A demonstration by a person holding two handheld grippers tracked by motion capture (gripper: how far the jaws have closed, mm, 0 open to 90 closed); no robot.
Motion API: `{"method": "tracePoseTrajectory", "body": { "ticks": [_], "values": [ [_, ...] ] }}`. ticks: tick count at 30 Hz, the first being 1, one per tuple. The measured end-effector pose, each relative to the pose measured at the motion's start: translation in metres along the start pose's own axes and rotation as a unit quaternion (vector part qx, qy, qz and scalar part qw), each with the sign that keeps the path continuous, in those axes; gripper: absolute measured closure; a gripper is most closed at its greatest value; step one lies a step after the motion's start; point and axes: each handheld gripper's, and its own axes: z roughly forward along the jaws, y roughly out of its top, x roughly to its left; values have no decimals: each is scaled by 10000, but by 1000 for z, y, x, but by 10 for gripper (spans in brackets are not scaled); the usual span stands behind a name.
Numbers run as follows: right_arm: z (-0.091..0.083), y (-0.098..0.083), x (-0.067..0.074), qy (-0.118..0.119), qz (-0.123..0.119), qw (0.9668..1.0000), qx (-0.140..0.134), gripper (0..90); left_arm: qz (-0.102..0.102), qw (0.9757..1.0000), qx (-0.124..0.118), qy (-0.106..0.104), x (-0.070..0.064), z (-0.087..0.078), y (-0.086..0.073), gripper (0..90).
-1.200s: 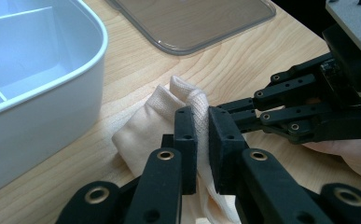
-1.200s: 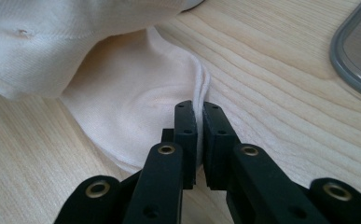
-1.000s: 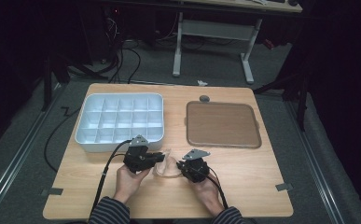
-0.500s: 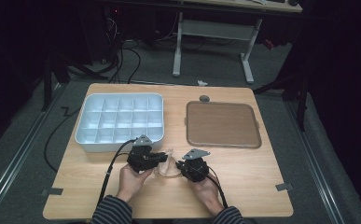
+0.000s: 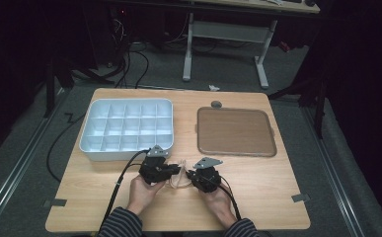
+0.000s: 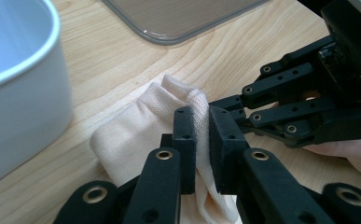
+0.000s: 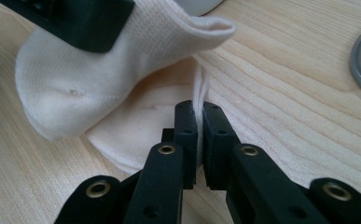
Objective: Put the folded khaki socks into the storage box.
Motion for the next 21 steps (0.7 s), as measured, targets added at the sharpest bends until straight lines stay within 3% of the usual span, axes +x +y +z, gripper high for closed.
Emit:
{"method": "tracePoseTrajectory", "body": {
  "ticks": [8, 15, 21],
  "values": [
    [0, 0, -1, 25, -26, 10000, -19, 855, 39, 10000, 71, 3, -4, 5, 0, 820],
    [1, 0, -1, 34, 8, 10000, -29, 854, 30, 9996, 275, -41, -3, 15, 0, 825],
    [1, 0, -1, 51, 2, 10000, -17, 854, -6, 9997, 263, -13, -3, 20, 0, 824]
  ]
}}
